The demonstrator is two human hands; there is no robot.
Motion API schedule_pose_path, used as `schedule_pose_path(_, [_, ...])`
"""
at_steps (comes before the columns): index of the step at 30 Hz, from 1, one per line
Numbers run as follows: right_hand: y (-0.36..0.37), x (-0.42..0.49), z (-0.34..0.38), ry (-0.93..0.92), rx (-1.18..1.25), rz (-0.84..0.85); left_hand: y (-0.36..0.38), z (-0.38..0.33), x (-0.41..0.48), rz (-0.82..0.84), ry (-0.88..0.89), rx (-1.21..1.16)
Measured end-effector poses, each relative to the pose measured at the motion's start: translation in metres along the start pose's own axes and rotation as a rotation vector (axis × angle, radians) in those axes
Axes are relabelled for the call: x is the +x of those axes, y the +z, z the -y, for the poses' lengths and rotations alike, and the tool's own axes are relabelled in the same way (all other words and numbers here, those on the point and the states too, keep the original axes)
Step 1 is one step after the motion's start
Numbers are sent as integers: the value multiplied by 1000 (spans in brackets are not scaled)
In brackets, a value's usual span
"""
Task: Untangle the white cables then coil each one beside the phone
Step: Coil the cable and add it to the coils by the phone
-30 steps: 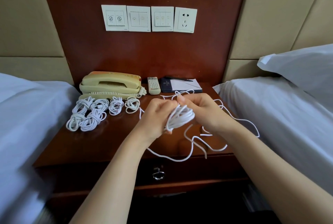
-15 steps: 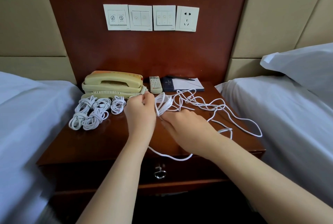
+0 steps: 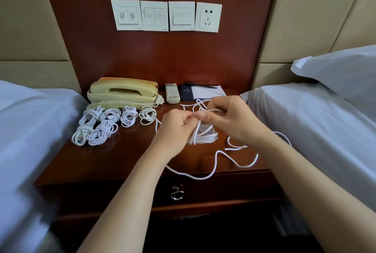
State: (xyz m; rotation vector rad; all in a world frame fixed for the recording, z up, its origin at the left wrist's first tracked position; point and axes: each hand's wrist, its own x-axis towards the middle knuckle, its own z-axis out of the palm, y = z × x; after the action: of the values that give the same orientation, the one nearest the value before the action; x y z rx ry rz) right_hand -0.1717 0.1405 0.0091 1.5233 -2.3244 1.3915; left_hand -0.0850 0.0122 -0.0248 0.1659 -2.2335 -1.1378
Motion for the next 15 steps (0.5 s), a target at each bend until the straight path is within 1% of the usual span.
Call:
schedule_pose_path(3, [-1,1,-12,51,222,54,5,-8,-2,34,-11,-202])
schedule_pose_path(5, [2,1,-18,58,261,57,6,-14,-4,56,-40,-317])
schedule_pose_path(7, [9,-1,-21,57,266,71,6,-18,-6,13,-67,-398])
schedule_pose_path(9, [16,-4,-18,25,184,83,4,-17,-5,-116,-89,-418])
schedule_pose_path(12, [26,-11,-9,-63,-43,110,1,-8,-1,-336,-155,-317])
schedule_pose_path(15, [33,-20,8,-129,-323,148,-3,-4,0,-477,-203,-191])
